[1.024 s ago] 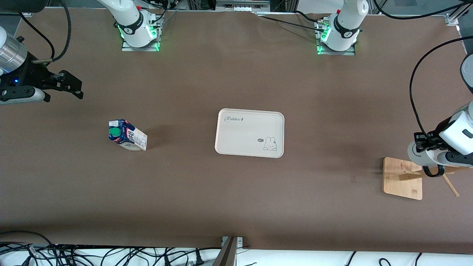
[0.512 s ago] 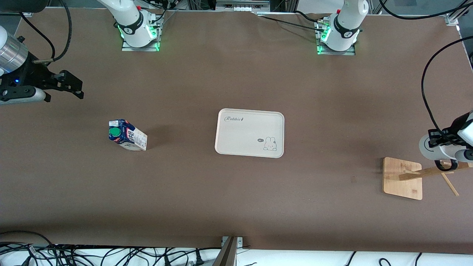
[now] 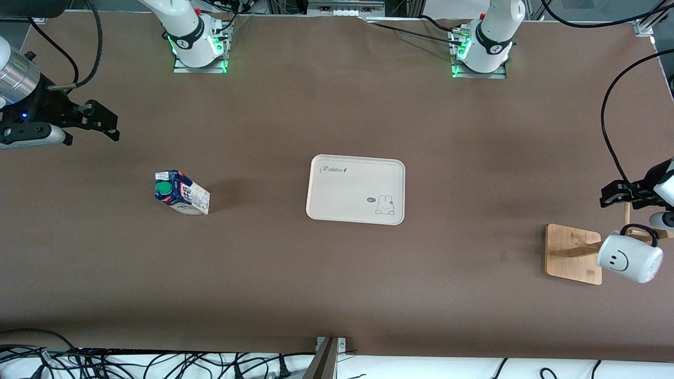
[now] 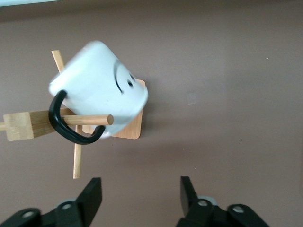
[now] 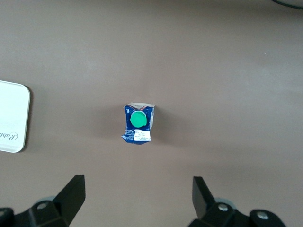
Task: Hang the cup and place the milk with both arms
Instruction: 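Hang the mug handle on a stand peg with the left gripper, then open the left gripper and draw it back from the mug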
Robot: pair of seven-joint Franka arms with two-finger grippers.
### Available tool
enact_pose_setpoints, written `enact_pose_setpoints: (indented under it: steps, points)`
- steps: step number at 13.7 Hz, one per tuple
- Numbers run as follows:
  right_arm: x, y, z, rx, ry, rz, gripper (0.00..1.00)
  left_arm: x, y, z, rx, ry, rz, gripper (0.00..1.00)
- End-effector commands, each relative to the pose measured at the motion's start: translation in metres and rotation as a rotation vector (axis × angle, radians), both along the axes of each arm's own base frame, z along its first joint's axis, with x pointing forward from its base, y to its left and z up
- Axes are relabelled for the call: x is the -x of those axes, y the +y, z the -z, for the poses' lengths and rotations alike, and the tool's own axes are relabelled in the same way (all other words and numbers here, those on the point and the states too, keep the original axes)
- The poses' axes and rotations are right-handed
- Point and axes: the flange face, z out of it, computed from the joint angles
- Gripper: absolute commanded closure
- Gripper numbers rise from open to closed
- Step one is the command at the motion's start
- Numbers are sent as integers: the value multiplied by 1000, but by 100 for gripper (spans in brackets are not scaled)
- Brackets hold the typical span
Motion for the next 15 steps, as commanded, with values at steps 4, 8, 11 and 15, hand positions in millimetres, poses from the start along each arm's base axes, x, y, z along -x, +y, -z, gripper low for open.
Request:
enact_pose_setpoints:
  steps: [4, 8, 11, 15]
  points:
    - [-1, 1, -6, 2, -2, -4, 0, 29, -14, -29, 17, 86, 16, 0]
    - [-2, 1, -5, 2, -1, -4, 0, 36, -36, -29, 25, 113, 28, 0]
    - [-1, 0, -6, 2, -1, -3, 0, 42, -44, -38, 40, 97, 34, 0]
    - [-1, 0, -5, 2, 1, -3, 0, 89, -76, -56, 21, 7, 99, 0]
